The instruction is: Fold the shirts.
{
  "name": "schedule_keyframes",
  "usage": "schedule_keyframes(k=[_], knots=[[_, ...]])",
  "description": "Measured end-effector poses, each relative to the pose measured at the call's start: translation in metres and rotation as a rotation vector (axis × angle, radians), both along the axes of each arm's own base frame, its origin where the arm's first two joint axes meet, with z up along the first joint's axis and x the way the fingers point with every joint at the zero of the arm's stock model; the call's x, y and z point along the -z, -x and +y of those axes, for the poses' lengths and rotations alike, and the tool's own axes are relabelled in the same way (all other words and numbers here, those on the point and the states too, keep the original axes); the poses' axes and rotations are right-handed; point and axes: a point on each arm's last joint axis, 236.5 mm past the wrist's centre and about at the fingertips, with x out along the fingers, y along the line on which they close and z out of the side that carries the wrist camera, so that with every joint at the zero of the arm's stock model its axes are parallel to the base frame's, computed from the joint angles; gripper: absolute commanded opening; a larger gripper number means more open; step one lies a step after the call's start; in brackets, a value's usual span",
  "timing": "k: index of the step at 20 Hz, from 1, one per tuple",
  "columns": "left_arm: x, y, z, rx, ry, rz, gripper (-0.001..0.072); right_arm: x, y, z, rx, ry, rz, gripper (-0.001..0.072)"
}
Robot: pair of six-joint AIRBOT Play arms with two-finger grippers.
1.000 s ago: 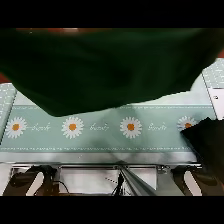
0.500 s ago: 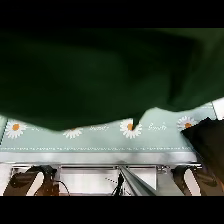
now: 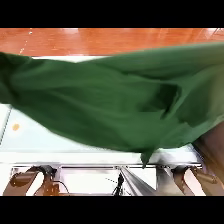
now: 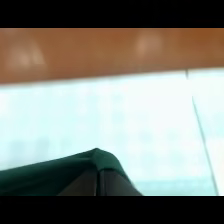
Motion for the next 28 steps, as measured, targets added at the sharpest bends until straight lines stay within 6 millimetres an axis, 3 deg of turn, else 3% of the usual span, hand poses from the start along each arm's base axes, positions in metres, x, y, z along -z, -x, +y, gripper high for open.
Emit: schedule_keyframes(k=[5,9,13,18,23,24,25,26,27,28], knots=[[0.097,-0.061,0.0,-0.037,0.075,0.201,0.0024,0.079,-0.087,0.014,-0.141,-0.043,0.249,0.0038],[0.142,-0.122,-0.01,-0.034,0.167,0.216,0.0024,0.13,-0.17,0.024,-0.178,-0.061,0.271,0.0038],[0.172,-0.185,-0.018,-0.045,0.273,0.179,0.0024,0.172,-0.236,0.025,-0.163,-0.079,0.233,0.0038],[0.231,-0.242,-0.031,-0.112,0.369,0.213,0.0024,0.233,-0.283,0.021,-0.111,-0.132,0.265,0.004],[0.306,-0.252,-0.054,-0.121,0.37,0.354,0.0025,0.302,-0.296,0.022,-0.083,-0.182,0.39,0.0043],[0.316,-0.252,-0.056,-0.122,0.372,0.374,0.0026,0.311,-0.296,0.023,-0.081,-0.187,0.409,0.01],[0.323,-0.252,-0.057,-0.123,0.369,0.387,0.006,0.318,-0.296,0.023,-0.081,-0.189,0.421,0.0265],[0.327,-0.252,-0.056,-0.124,0.37,0.401,0.0233,0.322,-0.296,0.023,-0.078,-0.192,0.432,0.039],[0.327,-0.253,-0.053,-0.123,0.377,0.408,0.0406,0.323,-0.295,0.022,-0.078,-0.192,0.435,0.0416],[0.324,-0.252,-0.05,-0.114,0.389,0.424,0.0485,0.321,-0.293,0.02,-0.088,-0.182,0.438,0.0416]])
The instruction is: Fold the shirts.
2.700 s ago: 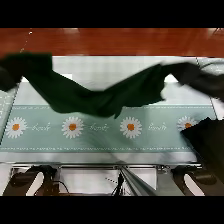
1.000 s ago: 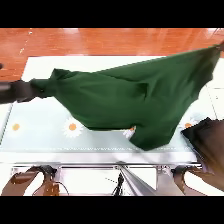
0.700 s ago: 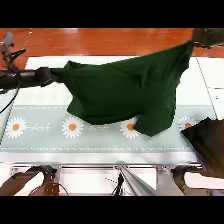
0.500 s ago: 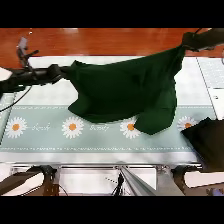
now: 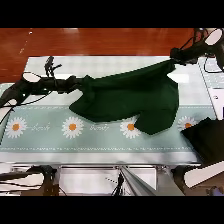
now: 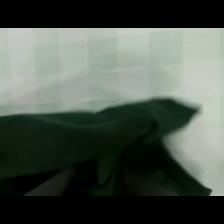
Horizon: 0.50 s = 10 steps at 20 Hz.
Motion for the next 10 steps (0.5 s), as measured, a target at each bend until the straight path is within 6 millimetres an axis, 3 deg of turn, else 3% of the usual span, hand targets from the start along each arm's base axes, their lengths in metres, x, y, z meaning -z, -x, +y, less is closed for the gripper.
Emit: schedule_keyframes(k=[2,4,6,7,9,10], knots=[[-0.013,0.0,0.018,0.017,0.035,0.023,0.0484,-0.01,0.009,-0.009,-0.03,0.036,0.001,0.0416],[-0.024,0.012,0.041,0.044,0.075,0.08,0.0485,-0.02,0.03,-0.033,-0.052,0.114,0.042,0.042],[-0.023,0.036,0.07,0.062,0.091,0.18,0.0485,-0.027,0.054,-0.066,-0.024,0.166,0.101,0.0509],[-0.018,0.053,0.082,0.076,0.089,0.241,0.0486,-0.028,0.067,-0.081,-0.005,0.17,0.136,0.0508],[-0.003,0.087,0.096,0.096,0.093,0.363,0.0617,-0.026,0.092,-0.104,0.037,0.127,0.202,0.0508],[0.006,0.101,0.1,0.099,0.096,0.409,0.0623,-0.022,0.103,-0.11,0.053,0.092,0.235,0.0508]])
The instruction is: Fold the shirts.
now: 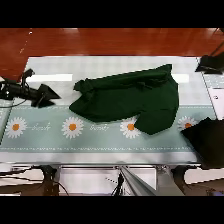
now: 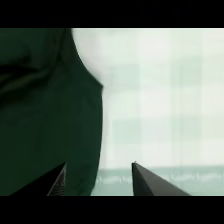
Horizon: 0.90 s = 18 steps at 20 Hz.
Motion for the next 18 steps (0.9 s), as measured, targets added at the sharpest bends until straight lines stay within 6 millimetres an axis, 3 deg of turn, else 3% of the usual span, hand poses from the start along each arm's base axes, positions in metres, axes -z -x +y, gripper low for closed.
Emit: schedule_keyframes(k=[4,10,11,13,15,16,18], knots=[[0.029,0.029,-0.006,0.014,-0.003,0.099,0.0622,0.016,0.032,-0.005,0.036,-0.143,0.086,0.0508],[0.056,0.014,-0.04,0.017,-0.017,0.075,0.0615,0.023,0.042,-0.004,0.035,-0.201,0.106,0.0508],[0.058,0.011,-0.047,0.012,-0.003,0.073,0.053,0.024,0.043,-0.004,0.034,-0.202,0.108,0.0508],[0.066,0.003,-0.056,-0.002,-0.004,0.061,0.022,0.024,0.043,-0.004,0.034,-0.206,0.106,0.0508],[0.07,-0.003,-0.061,-0.017,-0.003,0.052,0.0123,0.024,0.043,-0.004,0.032,-0.207,0.104,0.0509],[0.071,-0.005,-0.064,-0.023,0.0,0.05,0.0024,0.025,0.043,-0.005,0.033,-0.205,0.105,0.0508],[0.073,-0.007,-0.066,-0.024,0.002,0.045,0.0024,0.031,0.048,-0.009,0.041,-0.198,0.124,0.0508]])
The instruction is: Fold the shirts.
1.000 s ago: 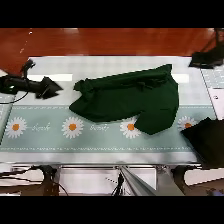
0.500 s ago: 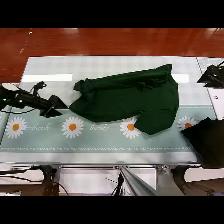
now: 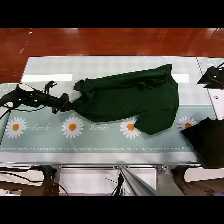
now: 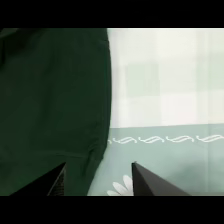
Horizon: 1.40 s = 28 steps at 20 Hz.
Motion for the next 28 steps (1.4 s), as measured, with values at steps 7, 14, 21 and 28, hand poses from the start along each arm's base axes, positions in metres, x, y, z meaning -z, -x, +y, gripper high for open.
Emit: schedule_keyframes(k=[7,14,21,28], knots=[[-0.002,0.004,-0.007,0.046,0.022,-0.013,0.0024,0.067,0.065,0.02,0.029,-0.164,0.187,0.0602],[-0.007,0.011,-0.011,0.091,0.044,-0.018,0.0025,0.11,0.064,0.057,0.104,-0.303,0.124,0.0595],[-0.009,0.011,-0.012,0.109,0.045,-0.033,0.0024,0.139,0.052,0.095,0.094,-0.276,0.092,0.004],[-0.092,-0.045,-0.005,0.118,-0.001,-0.319,0.0024,0.05,-0.001,0.107,-0.012,-0.254,-0.16,0.004]])
